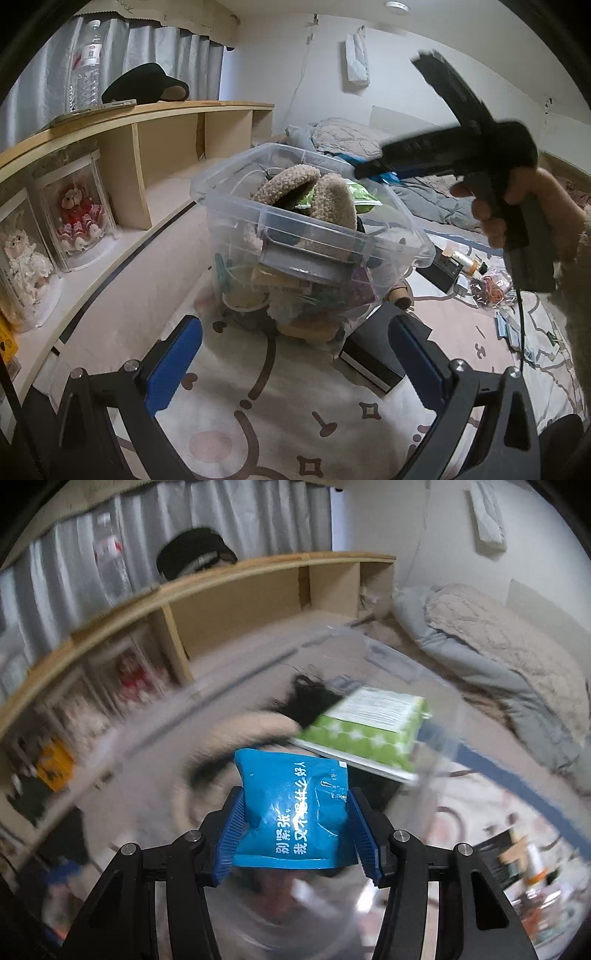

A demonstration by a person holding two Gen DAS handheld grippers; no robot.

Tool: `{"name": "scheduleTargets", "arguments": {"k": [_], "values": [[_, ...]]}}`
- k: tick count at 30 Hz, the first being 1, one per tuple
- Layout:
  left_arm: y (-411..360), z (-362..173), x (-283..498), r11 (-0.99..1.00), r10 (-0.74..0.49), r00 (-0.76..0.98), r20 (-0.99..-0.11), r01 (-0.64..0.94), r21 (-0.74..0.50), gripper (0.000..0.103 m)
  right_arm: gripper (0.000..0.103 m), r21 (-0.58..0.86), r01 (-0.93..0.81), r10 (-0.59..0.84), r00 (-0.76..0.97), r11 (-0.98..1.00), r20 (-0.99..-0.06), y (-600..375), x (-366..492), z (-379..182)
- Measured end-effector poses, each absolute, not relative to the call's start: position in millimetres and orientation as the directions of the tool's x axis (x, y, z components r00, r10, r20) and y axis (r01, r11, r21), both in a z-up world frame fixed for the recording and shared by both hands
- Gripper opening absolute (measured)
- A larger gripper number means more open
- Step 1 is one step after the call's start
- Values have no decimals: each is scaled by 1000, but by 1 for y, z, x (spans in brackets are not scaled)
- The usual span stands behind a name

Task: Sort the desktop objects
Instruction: 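Move the right tool over the bin and open it to drop the blue packet, then withdraw both open tools from the bin back over the bed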

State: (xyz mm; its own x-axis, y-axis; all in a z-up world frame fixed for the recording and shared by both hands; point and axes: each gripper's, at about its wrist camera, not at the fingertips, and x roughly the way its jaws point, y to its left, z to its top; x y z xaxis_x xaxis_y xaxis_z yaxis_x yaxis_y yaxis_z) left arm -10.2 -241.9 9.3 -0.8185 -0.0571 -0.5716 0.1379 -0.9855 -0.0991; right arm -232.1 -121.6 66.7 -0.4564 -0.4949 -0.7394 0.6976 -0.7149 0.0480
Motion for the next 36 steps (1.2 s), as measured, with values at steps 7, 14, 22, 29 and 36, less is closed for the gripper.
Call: {"name": "scheduleTargets", "arguments": {"k": [7, 14, 22, 29, 36], "values": [[-242, 8, -13, -986, -31, -820, -571, 118, -116, 102, 55, -111, 756, -393, -453, -645, -800, -117, -244, 47], [-242, 8, -16, -988, -30, -813, -581, 113, -108, 102, 95, -208, 803, -352, -457, -559, -817, -129, -238, 42], [-238, 13, -16, -985, -19, -813, -582, 115, -128, 102, 102, -205, 828, -421, -459, -522, -782, -132, -217, 59], [-229, 22, -11, -986, -15, -820, -573, 106, -125, 102, 103, -189, 839, -492, -465, -510, -736, -126, -189, 75], [-219, 33, -4, -988, -25, -833, -552, 104, -112, 102, 103, -108, 794, -564, -513, -598, -647, -97, -177, 96]]}}
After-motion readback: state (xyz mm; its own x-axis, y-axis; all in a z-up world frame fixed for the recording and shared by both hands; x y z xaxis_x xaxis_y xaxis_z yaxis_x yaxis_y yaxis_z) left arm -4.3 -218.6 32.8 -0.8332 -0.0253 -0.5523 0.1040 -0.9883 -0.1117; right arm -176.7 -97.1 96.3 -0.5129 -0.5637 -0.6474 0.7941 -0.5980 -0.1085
